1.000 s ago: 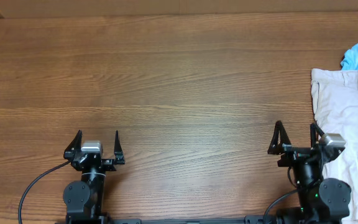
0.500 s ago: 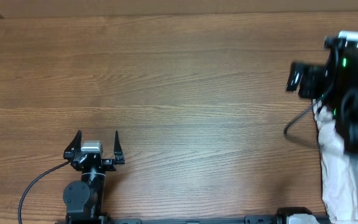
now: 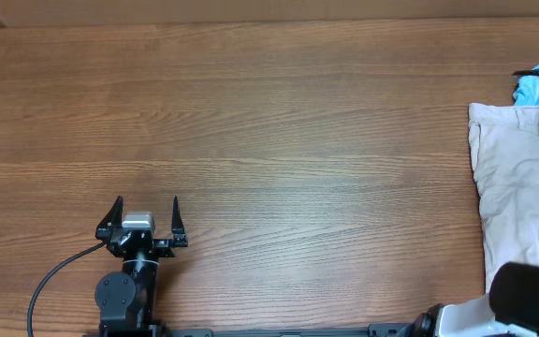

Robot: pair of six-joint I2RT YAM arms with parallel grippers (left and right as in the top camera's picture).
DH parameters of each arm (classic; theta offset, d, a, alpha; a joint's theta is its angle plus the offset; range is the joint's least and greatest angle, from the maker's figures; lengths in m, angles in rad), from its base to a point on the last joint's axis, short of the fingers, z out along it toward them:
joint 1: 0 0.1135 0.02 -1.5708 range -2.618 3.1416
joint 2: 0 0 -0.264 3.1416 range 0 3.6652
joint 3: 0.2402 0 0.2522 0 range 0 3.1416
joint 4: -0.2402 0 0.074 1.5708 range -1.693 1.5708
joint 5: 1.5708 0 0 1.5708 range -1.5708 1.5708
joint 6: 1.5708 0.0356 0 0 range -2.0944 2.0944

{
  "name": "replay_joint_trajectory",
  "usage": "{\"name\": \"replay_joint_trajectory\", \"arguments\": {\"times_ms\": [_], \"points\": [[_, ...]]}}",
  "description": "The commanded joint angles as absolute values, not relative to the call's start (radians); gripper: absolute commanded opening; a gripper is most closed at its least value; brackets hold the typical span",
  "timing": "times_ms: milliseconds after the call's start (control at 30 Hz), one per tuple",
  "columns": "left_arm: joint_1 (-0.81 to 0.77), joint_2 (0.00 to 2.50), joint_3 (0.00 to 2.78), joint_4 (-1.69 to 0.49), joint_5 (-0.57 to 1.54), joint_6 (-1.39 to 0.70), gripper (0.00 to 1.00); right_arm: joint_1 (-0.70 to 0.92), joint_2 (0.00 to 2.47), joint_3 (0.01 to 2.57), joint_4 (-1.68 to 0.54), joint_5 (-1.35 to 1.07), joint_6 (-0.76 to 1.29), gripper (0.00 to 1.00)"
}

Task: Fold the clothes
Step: 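Move the right gripper over the clothes pile toward the blue jeans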

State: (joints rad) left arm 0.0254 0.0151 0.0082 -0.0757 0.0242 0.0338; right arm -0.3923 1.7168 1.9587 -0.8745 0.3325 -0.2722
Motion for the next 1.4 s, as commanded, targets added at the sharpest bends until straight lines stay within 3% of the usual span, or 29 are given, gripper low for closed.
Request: {"name": "replay_joint_trajectory", "arguments": {"times_ms": [0, 67, 300, 500, 1033, 1367], "points": [[0.012, 0.005, 0.005, -0.076, 0.019, 0.053, 1.0, -0.424, 1.862, 1.97, -0.86, 0.313, -0.358, 0.85], [0.012, 0.005, 0.005, -0.076, 0.019, 0.053, 1.0, -0.427, 1.944, 1.97, -0.836, 0.329, -0.381, 0.66], [0.012, 0.005, 0.005, -0.076, 0.019, 0.053, 1.0, -0.44, 2.134, 1.97, -0.727, 0.405, -0.425, 0.66], [0.012, 0.005, 0.005, -0.076, 0.019, 0.053, 1.0, -0.496, 2.216, 1.963, -0.72, 0.405, -0.44, 0.56], [0.012, 0.005, 0.005, -0.076, 0.019, 0.053, 1.0, -0.543, 2.238, 1.894, -0.733, 0.294, -0.413, 0.56], [0.012, 0.005, 0.005, -0.076, 0.019, 0.053, 1.0, -0.554, 2.238, 1.799, -0.673, 0.324, -0.428, 0.63]]}}
